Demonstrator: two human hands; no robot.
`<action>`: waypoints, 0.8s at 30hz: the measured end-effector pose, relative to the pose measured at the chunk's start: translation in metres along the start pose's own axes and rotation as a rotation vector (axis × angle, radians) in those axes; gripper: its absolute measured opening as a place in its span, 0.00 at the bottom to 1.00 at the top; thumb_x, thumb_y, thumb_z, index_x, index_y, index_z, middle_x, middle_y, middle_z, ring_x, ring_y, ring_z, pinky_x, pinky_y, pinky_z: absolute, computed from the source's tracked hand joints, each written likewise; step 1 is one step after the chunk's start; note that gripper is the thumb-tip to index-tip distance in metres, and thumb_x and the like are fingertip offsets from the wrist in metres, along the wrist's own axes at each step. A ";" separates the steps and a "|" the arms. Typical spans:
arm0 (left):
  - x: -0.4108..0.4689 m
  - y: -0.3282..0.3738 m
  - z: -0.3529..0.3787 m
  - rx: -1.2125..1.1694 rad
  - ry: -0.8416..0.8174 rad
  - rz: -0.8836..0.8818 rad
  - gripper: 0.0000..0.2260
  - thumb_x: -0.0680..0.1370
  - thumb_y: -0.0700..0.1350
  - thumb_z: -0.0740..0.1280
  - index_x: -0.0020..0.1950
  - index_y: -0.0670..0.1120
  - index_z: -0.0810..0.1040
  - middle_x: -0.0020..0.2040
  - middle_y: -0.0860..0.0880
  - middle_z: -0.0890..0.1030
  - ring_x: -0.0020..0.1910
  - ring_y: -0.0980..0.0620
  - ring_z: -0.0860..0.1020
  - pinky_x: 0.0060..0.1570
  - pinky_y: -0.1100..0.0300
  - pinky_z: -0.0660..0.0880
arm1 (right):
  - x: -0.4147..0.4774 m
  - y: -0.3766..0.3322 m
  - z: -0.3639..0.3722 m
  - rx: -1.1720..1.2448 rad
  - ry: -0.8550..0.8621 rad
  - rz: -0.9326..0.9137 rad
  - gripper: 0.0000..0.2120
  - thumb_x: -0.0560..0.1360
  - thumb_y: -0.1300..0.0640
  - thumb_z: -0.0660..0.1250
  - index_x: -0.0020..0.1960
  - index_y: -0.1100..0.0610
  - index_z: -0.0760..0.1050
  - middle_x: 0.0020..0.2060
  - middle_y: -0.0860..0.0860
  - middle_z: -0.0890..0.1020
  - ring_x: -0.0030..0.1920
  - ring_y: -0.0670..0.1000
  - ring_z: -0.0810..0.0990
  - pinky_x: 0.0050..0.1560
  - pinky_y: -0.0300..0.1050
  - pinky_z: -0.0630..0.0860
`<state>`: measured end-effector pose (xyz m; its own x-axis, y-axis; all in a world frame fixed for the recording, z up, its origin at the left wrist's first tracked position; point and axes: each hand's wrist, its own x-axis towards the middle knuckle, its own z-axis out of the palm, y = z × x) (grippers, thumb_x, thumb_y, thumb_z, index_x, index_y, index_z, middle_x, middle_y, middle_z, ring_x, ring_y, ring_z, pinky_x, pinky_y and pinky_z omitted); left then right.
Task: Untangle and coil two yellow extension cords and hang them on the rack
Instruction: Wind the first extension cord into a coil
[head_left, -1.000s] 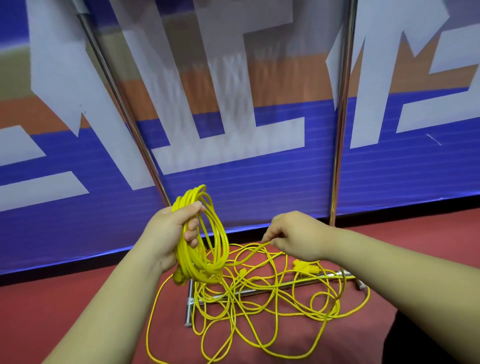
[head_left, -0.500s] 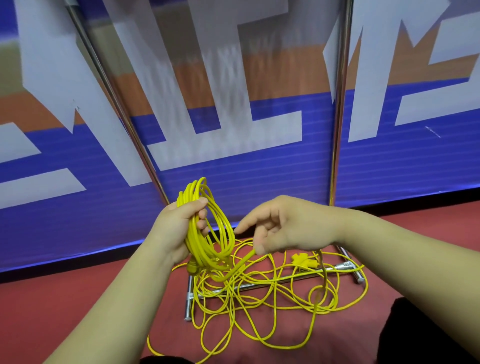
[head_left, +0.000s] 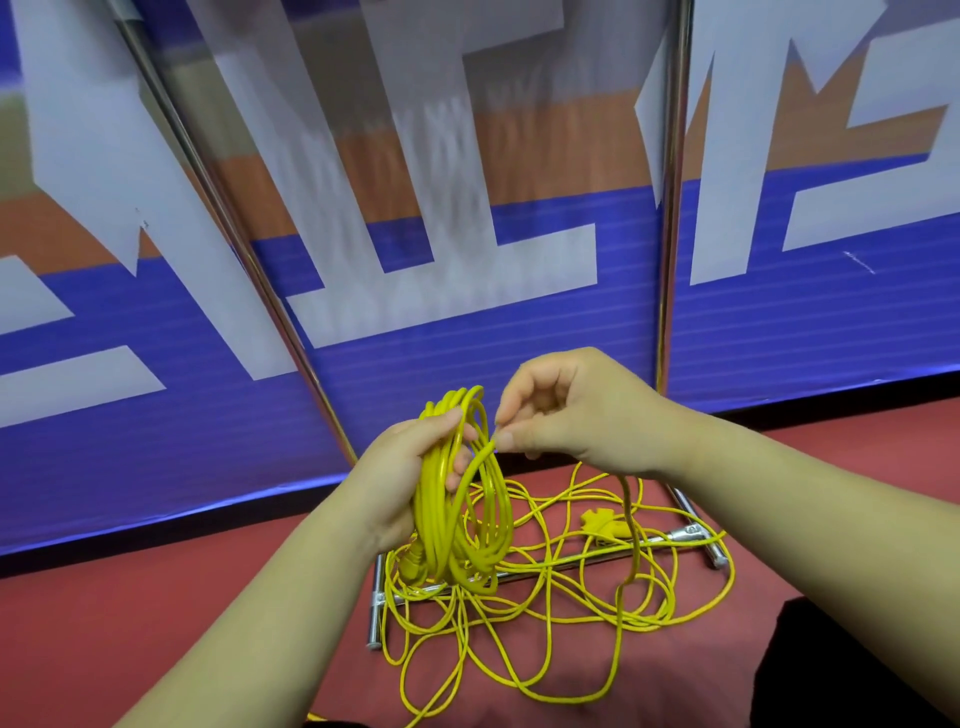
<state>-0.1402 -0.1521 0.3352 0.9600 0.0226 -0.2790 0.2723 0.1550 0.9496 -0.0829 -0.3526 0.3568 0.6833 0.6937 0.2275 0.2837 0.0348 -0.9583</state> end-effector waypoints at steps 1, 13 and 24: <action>0.000 -0.001 0.002 0.001 -0.022 -0.018 0.16 0.77 0.54 0.65 0.48 0.41 0.79 0.31 0.45 0.73 0.26 0.50 0.69 0.27 0.60 0.71 | 0.000 0.000 -0.001 -0.040 0.020 -0.023 0.07 0.70 0.67 0.77 0.44 0.61 0.80 0.34 0.53 0.84 0.35 0.47 0.82 0.40 0.39 0.78; -0.005 -0.019 0.016 0.121 -0.326 -0.015 0.18 0.65 0.47 0.79 0.49 0.42 0.78 0.35 0.42 0.76 0.34 0.45 0.76 0.36 0.54 0.78 | -0.002 -0.003 -0.015 -0.259 0.115 -0.102 0.06 0.69 0.62 0.79 0.42 0.58 0.81 0.37 0.54 0.86 0.38 0.49 0.85 0.42 0.45 0.81; -0.012 -0.008 0.023 0.078 -0.319 0.030 0.09 0.75 0.44 0.70 0.36 0.47 0.74 0.29 0.48 0.67 0.23 0.53 0.65 0.27 0.59 0.70 | 0.001 0.014 -0.025 -0.445 0.254 -0.105 0.10 0.68 0.53 0.80 0.44 0.52 0.82 0.37 0.45 0.84 0.38 0.40 0.81 0.41 0.33 0.75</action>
<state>-0.1526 -0.1766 0.3339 0.9363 -0.2862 -0.2034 0.2357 0.0830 0.9683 -0.0615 -0.3698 0.3480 0.7619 0.5047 0.4059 0.5799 -0.2526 -0.7746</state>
